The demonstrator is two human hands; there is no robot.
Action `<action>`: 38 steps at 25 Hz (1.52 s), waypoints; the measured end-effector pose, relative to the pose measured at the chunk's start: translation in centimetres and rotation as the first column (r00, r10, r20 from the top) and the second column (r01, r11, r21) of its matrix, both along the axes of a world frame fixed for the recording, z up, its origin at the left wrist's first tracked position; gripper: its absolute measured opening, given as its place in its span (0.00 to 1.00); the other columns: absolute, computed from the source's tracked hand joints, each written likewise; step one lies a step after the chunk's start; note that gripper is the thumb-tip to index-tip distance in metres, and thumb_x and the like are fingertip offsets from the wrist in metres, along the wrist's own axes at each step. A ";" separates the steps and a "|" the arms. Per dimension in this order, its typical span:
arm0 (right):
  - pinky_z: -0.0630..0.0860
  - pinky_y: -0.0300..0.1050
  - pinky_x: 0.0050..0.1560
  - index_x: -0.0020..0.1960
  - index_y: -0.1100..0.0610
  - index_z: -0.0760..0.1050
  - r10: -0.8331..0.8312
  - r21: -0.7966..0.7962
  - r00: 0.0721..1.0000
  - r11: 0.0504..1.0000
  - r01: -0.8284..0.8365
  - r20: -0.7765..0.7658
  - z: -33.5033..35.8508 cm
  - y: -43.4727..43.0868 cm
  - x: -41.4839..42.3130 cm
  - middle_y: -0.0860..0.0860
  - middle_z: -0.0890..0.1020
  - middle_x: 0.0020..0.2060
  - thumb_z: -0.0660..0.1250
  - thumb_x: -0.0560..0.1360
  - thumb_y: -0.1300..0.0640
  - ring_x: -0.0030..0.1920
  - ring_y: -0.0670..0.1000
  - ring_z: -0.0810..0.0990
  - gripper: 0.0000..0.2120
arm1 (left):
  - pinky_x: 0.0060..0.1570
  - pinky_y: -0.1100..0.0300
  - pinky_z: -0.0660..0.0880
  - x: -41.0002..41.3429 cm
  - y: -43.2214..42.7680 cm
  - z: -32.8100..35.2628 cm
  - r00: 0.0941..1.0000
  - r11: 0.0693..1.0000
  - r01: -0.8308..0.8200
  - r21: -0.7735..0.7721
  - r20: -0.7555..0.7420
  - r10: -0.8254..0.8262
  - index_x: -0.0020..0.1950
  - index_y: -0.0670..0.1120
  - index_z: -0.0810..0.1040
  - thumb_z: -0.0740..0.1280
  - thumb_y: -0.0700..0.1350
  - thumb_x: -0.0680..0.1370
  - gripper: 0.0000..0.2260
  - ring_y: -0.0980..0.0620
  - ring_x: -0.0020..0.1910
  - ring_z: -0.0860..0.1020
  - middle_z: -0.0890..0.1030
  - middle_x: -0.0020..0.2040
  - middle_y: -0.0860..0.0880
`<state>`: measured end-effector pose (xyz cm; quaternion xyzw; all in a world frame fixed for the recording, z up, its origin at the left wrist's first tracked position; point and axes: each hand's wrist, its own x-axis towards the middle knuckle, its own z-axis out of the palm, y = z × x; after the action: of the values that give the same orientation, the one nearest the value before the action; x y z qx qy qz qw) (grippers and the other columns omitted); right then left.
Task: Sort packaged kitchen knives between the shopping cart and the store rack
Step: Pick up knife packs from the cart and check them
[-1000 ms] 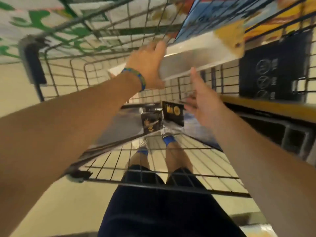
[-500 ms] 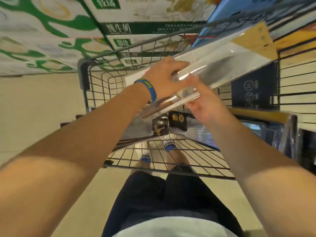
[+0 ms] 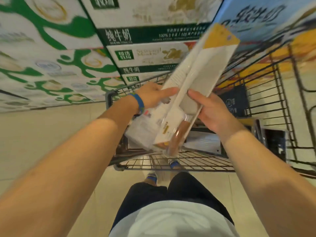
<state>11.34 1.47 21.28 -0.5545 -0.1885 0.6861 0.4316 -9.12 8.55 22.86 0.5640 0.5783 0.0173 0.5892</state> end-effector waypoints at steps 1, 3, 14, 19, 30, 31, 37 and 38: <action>0.81 0.56 0.60 0.70 0.58 0.76 -0.063 0.018 0.998 0.998 0.063 -0.006 1.1 0.0 -0.2 0.57 0.84 0.63 0.74 0.77 0.56 0.63 0.58 0.83 0.23 | 0.33 0.65 0.74 -0.1 -0.7 1.0 0.990 0.992 -0.121 0.027 0.083 0.118 0.49 0.52 0.85 0.67 0.62 0.77 0.16 0.52 0.36 0.78 0.84 0.38 0.54; 0.82 0.55 0.56 0.70 0.58 0.76 -0.221 0.008 0.975 0.975 0.221 -0.017 3.1 -0.3 -0.9 0.58 0.85 0.61 0.73 0.78 0.59 0.60 0.59 0.84 0.21 | 0.37 0.63 0.75 0.1 -2.4 2.9 0.927 0.930 -0.347 0.120 0.195 0.320 0.43 0.58 0.83 0.68 0.57 0.79 0.08 0.56 0.38 0.79 0.83 0.37 0.57; 0.83 0.51 0.49 0.64 0.59 0.79 0.002 0.186 0.999 0.983 0.005 -0.033 14.1 -1.9 -5.2 0.59 0.87 0.54 0.76 0.74 0.50 0.51 0.57 0.87 0.22 | 0.54 0.49 0.81 0.5 -9.4 10.8 0.406 0.751 -0.265 -0.604 0.637 0.655 0.66 0.44 0.80 0.60 0.61 0.77 0.28 0.42 0.57 0.81 0.80 0.63 0.39; 0.84 0.54 0.52 0.64 0.56 0.80 0.021 0.161 0.997 0.986 -0.033 0.076 16.5 -2.8 -6.5 0.56 0.87 0.54 0.75 0.72 0.40 0.53 0.56 0.87 0.27 | 0.48 0.50 0.82 -1.3 -10.4 12.9 0.478 0.804 -0.205 -0.558 0.660 0.580 0.64 0.42 0.81 0.59 0.65 0.74 0.32 0.43 0.51 0.84 0.83 0.57 0.38; 0.84 0.52 0.45 0.66 0.58 0.78 -0.272 0.248 0.955 0.923 0.295 -0.121 17.8 -9.1 6.4 0.59 0.86 0.55 0.74 0.76 0.54 0.50 0.58 0.87 0.20 | 0.47 0.45 0.81 3.6 -9.7 15.4 0.662 0.897 -0.438 -0.057 0.654 0.365 0.60 0.48 0.77 0.80 0.49 0.67 0.25 0.40 0.48 0.84 0.85 0.52 0.42; 0.84 0.52 0.45 0.66 0.56 0.78 -0.346 0.257 0.927 0.891 0.374 -0.147 17.9 -9.9 7.8 0.57 0.87 0.54 0.72 0.77 0.53 0.51 0.58 0.87 0.18 | 0.49 0.44 0.81 5.0 -9.9 15.8 0.665 0.907 -0.419 -0.031 0.670 0.330 0.60 0.49 0.77 0.79 0.48 0.68 0.23 0.39 0.49 0.84 0.85 0.53 0.43; 0.79 0.37 0.36 0.55 0.48 0.80 -0.626 0.454 0.654 0.773 0.444 0.426 21.2 -15.4 19.0 0.40 0.86 0.42 0.69 0.76 0.38 0.40 0.42 0.85 0.15 | 0.37 0.61 0.80 19.2 -12.2 19.8 0.777 0.804 -0.465 0.371 0.605 0.171 0.55 0.50 0.80 0.73 0.47 0.76 0.09 0.51 0.44 0.84 0.86 0.46 0.52; 0.77 0.35 0.34 0.51 0.48 0.80 -0.680 0.502 0.568 0.729 0.465 0.463 22.6 -16.4 21.2 0.40 0.86 0.40 0.70 0.75 0.35 0.38 0.42 0.84 0.17 | 0.36 0.62 0.80 21.9 -12.5 21.3 0.788 0.780 -0.463 0.422 0.599 0.143 0.53 0.50 0.81 0.74 0.49 0.75 0.09 0.51 0.43 0.84 0.86 0.44 0.53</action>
<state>32.57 -14.95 43.85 -0.6988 -0.2357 0.2421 0.6305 12.75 -3.92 44.20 0.5748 0.4467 0.4375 0.5279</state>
